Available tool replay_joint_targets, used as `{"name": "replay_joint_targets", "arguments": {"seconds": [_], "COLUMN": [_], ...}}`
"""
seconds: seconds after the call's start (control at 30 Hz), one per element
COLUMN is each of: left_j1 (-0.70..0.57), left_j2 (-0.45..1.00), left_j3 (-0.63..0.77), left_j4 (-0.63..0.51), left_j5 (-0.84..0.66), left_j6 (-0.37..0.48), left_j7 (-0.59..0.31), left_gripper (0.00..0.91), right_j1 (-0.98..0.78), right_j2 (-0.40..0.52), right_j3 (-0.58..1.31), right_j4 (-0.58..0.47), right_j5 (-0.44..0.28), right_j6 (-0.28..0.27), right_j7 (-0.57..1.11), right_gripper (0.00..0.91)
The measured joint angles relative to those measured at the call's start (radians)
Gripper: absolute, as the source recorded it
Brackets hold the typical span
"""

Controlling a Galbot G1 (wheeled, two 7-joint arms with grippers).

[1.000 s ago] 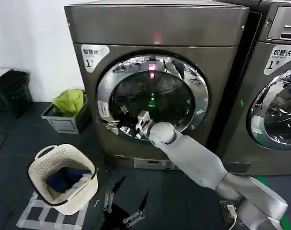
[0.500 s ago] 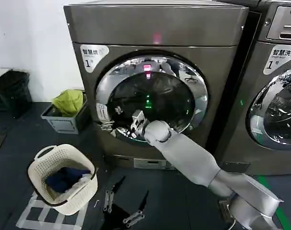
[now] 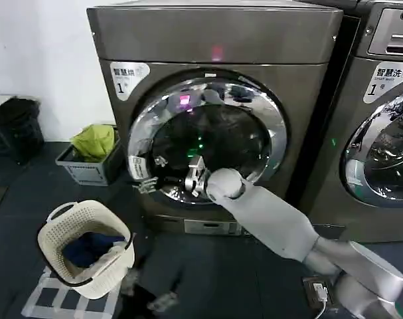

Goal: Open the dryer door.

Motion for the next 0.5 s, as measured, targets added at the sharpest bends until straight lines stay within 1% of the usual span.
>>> {"name": "replay_joint_targets", "arguments": {"seconds": [0.13, 0.23, 0.5], "left_j1": [-0.026, -0.067, -0.155], "left_j2": [0.051, 0.08, 0.14], "left_j3": [-0.128, -0.218, -0.401], "left_j4": [0.013, 0.032, 0.088], "left_j5": [-0.136, -0.22, -0.307], "left_j6": [0.079, 0.12, 0.144], "left_j7": [-0.003, -0.002, 0.002], "left_gripper": [0.907, 0.907, 0.907], "right_j1": [-0.006, -0.01, -0.029], "right_j2": [-0.036, -0.058, -0.122], "right_j3": [0.003, 0.006, 0.017], "right_j4": [0.044, 0.071, 0.146], "right_j5": [0.015, 0.015, 0.049], "right_j6": [-0.008, -0.01, -0.018], "right_j7": [-0.054, -0.097, -0.224], "right_gripper": [0.907, 0.907, 0.907]}}
